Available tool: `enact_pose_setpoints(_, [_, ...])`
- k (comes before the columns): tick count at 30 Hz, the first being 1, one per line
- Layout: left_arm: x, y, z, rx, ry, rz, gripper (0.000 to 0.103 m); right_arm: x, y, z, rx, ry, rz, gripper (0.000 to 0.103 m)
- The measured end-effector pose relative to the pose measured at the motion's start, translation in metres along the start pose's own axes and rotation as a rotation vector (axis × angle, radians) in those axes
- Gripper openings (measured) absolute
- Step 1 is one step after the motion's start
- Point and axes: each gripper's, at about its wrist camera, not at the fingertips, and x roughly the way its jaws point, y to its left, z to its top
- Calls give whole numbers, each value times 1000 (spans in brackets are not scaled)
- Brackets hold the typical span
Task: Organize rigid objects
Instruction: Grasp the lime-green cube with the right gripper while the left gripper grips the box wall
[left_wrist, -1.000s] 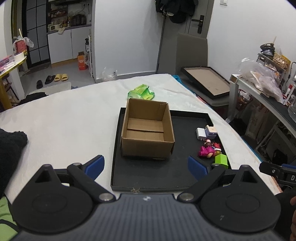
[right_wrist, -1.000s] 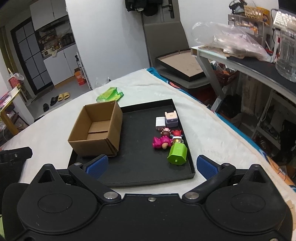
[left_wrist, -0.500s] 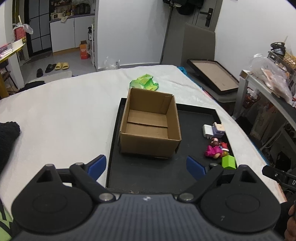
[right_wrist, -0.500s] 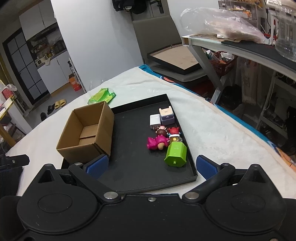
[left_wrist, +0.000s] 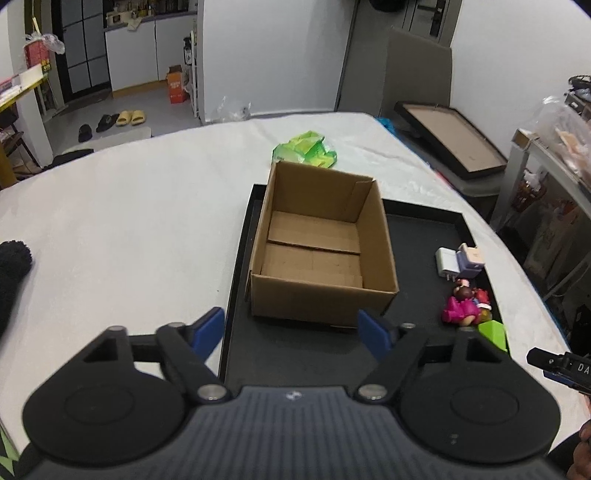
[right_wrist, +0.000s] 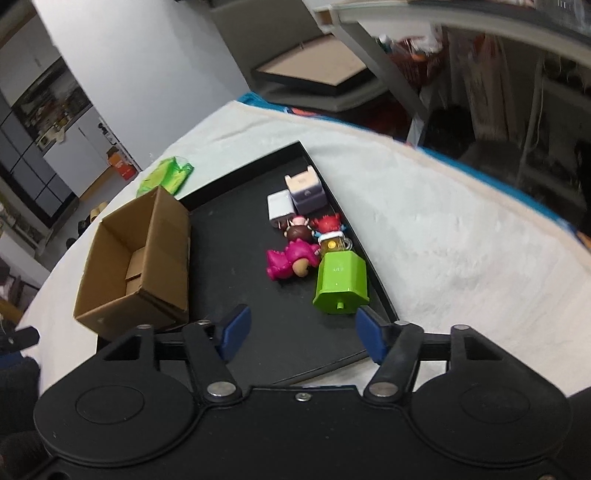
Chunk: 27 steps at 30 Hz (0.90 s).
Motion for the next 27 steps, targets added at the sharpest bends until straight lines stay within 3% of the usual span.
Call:
enact_pose_setpoints(6, [35,12,16,-37,45,20,61,26,-13,13,78,49,14,60])
enact_pose_setpoints(17, [93,36,27,-73,123,64,55,78,-27,28,114,139,-30,56])
enact_pose_setpoints(27, [100,48,50,-100,93,31,55,107,-26,32,107,186,-59,56])
